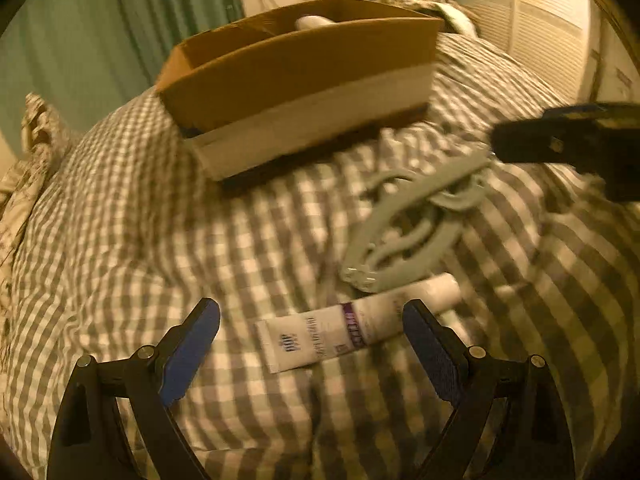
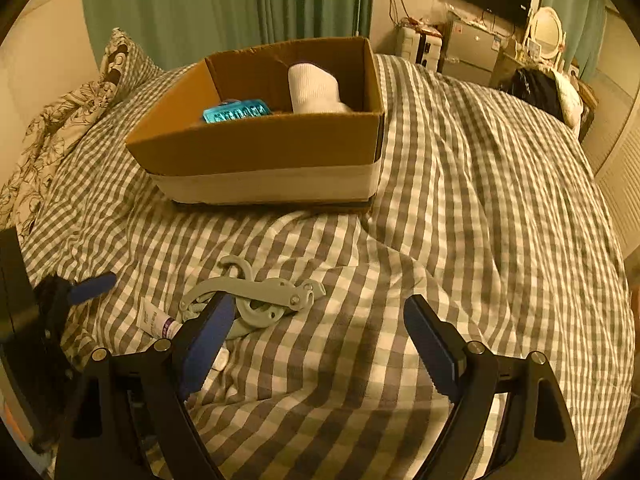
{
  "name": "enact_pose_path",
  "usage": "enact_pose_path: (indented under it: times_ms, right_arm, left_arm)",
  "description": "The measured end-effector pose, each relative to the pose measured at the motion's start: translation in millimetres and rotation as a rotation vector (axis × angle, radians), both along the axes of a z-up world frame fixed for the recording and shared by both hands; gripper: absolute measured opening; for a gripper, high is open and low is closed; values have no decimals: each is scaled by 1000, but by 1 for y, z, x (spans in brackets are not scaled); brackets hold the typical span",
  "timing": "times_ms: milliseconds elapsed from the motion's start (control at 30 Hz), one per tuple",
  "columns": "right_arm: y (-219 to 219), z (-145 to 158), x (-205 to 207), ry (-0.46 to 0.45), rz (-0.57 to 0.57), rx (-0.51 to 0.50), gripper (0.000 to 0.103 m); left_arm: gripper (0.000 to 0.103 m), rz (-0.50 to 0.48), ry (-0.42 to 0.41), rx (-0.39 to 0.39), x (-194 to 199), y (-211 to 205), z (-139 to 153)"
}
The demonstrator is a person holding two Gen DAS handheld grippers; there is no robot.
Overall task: Organize objects
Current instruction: 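Grasp the white tube with the left tool while the right tool grasps the grey hanger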
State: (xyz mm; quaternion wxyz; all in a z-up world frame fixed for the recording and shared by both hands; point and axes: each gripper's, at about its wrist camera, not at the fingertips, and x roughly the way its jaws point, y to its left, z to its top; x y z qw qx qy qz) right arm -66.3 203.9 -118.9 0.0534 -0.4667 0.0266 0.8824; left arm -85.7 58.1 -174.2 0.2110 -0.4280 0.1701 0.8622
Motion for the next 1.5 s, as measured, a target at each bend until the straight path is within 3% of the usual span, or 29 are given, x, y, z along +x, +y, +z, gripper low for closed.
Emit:
enact_pose_path:
  times_ms: [200,233,333,467,567,733,833,1033,1200,1333,1433,1500]
  right_arm:
    - [2,-4,-3,-21,-17,-12,87]
    - [2,-4,-3,-23,-18,-8,87]
    - [1,-5,-4,-29,-22,1,87]
    - [2,-5,-4,-31,-28,2,87]
    - [1,-5,-4,-31,-26,7,87]
    - [-6,-7,-8,-50,-5,29,87]
    - [-15,-10,-13,-65,21,39,87]
    - [-32,-26,-31,-152,50,56,87]
    - [-29,-41,-53,-221,3,-7,87]
    - [-33,-45,-67,-215,-24,-16,88]
    - [-40,-48,-71,-213,-17,20,85]
    - [-45,-46,-70,-201,-1,42,74]
  left_arm:
    - [93,-84,-40,-35,3,19,-14]
    - [88,-89,-66,-15,-2,18,-16]
    - [59,-102,-147,68,-13,15,-19]
    - [34,-114,-104,116,-4,8,-6]
    - [26,-82,-67,163,1,-3,9]
    - [23,47,-62,208,-13,-27,30]
    - [22,147,-79,181,-35,-43,34]
    - [22,255,-86,155,-74,-73,21]
    - [22,284,-201,145,-84,-80,-19]
    - [23,285,-228,174,-87,-85,-26]
    - [24,280,-225,165,-86,-87,-29]
    - [24,280,-223,167,-87,-87,-29]
